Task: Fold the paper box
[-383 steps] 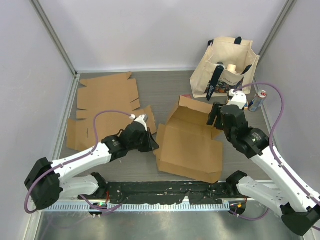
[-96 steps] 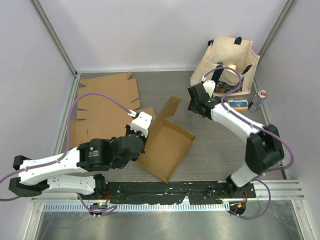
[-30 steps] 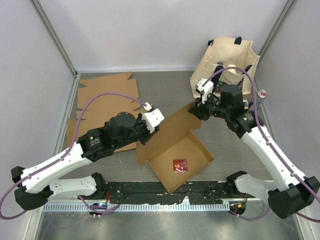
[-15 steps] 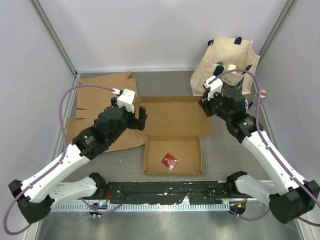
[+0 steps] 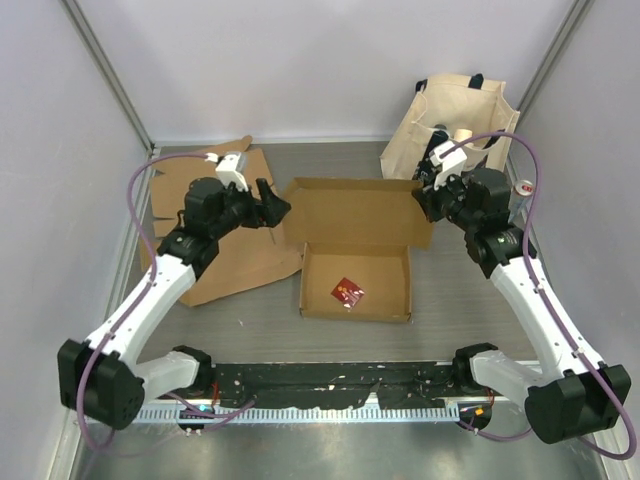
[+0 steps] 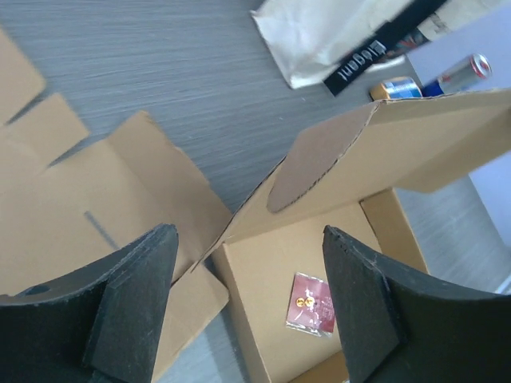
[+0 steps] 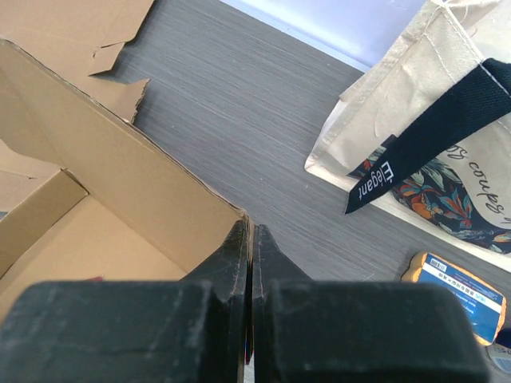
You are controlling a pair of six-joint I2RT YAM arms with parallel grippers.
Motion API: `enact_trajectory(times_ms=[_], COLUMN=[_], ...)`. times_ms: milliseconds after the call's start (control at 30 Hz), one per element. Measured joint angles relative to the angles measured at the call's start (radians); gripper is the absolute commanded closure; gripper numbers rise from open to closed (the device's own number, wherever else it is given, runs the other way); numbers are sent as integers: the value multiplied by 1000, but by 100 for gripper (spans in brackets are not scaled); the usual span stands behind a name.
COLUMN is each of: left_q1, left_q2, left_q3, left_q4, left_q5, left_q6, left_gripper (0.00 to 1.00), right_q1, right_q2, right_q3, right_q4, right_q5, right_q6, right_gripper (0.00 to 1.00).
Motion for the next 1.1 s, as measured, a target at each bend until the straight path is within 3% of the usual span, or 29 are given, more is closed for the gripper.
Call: enact_trajectory(times_ms=[133, 333, 400, 533, 633, 967, 1100], left_q1=[3, 3, 3, 0, -8, -17, -27], left_q2=[127, 280, 308, 311, 309, 309, 310], left_q3=[3, 65, 94, 106, 106, 110, 110], left_q4=[79, 85, 80, 78, 76, 45, 43], left_q5=[120, 179, 181, 175, 165, 166, 187], left_q6=[-3, 30, 42, 56, 77, 140, 157], left_gripper=[30, 57, 64, 80, 86, 90, 91], right_q1=[-26, -41, -42, -42, -42, -51, -157], right_q2=[13, 37, 40, 40, 51, 102, 157], right_q3=[0, 0, 0, 6, 47, 80, 79], right_q4=[9, 32, 33, 18, -38, -160, -136], right_q5=[-31, -58, -50, -8, 27, -11, -105], right_q6=[0, 8, 20, 88, 142, 103, 105], right_gripper=[96, 94, 86, 43, 33, 28, 30])
